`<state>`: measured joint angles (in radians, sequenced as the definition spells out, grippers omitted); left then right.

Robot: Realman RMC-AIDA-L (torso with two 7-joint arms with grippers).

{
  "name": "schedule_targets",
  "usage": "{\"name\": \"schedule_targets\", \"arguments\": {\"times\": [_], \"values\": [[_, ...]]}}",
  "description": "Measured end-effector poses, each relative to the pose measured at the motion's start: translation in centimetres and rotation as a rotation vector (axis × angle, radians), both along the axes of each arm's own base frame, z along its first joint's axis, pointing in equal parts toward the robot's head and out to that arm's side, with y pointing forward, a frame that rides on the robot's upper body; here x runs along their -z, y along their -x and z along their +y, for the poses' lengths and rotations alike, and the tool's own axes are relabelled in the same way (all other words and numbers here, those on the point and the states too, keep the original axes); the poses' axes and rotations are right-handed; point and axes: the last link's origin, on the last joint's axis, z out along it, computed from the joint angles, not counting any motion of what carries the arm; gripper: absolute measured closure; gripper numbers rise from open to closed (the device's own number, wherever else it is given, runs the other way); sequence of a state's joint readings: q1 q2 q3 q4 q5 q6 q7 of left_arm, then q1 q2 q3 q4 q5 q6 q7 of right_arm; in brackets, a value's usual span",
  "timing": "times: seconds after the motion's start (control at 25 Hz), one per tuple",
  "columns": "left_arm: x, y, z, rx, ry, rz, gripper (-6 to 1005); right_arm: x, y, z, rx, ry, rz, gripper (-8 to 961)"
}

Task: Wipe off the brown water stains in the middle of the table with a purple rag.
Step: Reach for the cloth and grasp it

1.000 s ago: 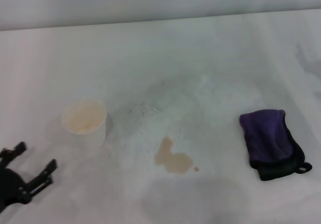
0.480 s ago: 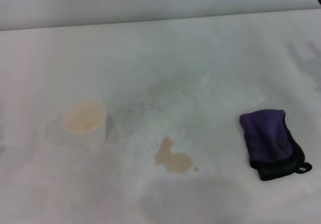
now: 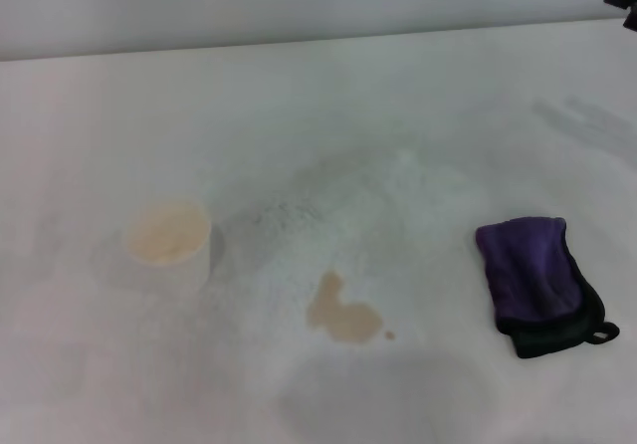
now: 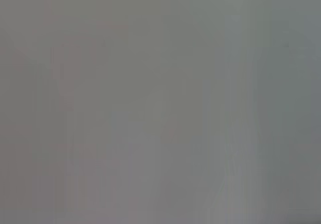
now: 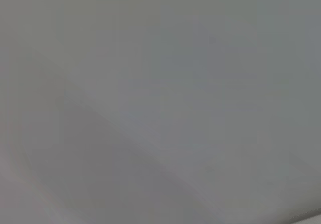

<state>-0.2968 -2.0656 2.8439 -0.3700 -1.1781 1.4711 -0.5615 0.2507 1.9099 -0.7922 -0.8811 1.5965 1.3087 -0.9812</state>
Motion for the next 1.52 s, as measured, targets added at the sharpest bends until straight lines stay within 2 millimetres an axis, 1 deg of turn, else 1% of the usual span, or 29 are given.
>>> {"name": "schedule_targets", "arguments": {"times": [0.04,0.2,0.32,0.44,0.48,0.56,0.68,0.8,0.84,0.88,1.08,1.2,1.52], "values": [[-0.1,0.0,0.1,0.001,-0.004,-0.001,106,-0.4,0.7,-0.1,0.007,0.032,-0.029,85],[-0.5,-0.3,0.6,0.009,-0.024,0.002,106,-1.9,4.0,0.2,0.053,0.163,-0.245,85],[-0.7,-0.3,1.0,0.008,-0.036,0.004,106,-1.7,5.8,0.7,0.113,0.277,-0.383,86],[-0.7,-0.5,1.7,0.003,-0.039,0.004,106,0.1,7.2,1.1,0.180,0.409,-0.516,86],[-0.7,-0.5,1.7,0.003,-0.039,0.004,106,0.6,7.4,1.2,0.198,0.437,-0.550,86],[-0.7,-0.7,2.3,0.008,-0.039,0.007,106,2.0,8.1,1.5,0.242,0.507,-0.648,86],[-0.7,-1.0,2.9,0.016,-0.039,0.010,106,4.7,9.0,1.8,0.273,0.603,-0.767,87],[-0.8,-1.1,3.4,0.011,-0.041,0.013,106,6.9,10.2,2.0,0.274,0.662,-0.817,87],[-0.8,-1.1,3.5,0.010,-0.041,0.014,106,8.1,10.8,2.0,0.283,0.690,-0.852,87],[-0.8,-1.2,3.8,0.010,-0.041,0.017,106,8.1,10.8,2.0,0.283,0.690,-0.852,87],[-0.8,-1.3,3.9,0.014,-0.045,0.036,106,10.8,11.5,1.5,0.326,0.752,-0.955,88],[-1.0,-1.2,3.9,0.012,-0.058,0.041,106,12.0,11.8,1.0,0.343,0.776,-0.987,88],[-1.4,-1.1,4.0,0.004,-0.079,0.060,106,13.8,11.4,-0.1,0.406,0.783,-1.045,123]]}}
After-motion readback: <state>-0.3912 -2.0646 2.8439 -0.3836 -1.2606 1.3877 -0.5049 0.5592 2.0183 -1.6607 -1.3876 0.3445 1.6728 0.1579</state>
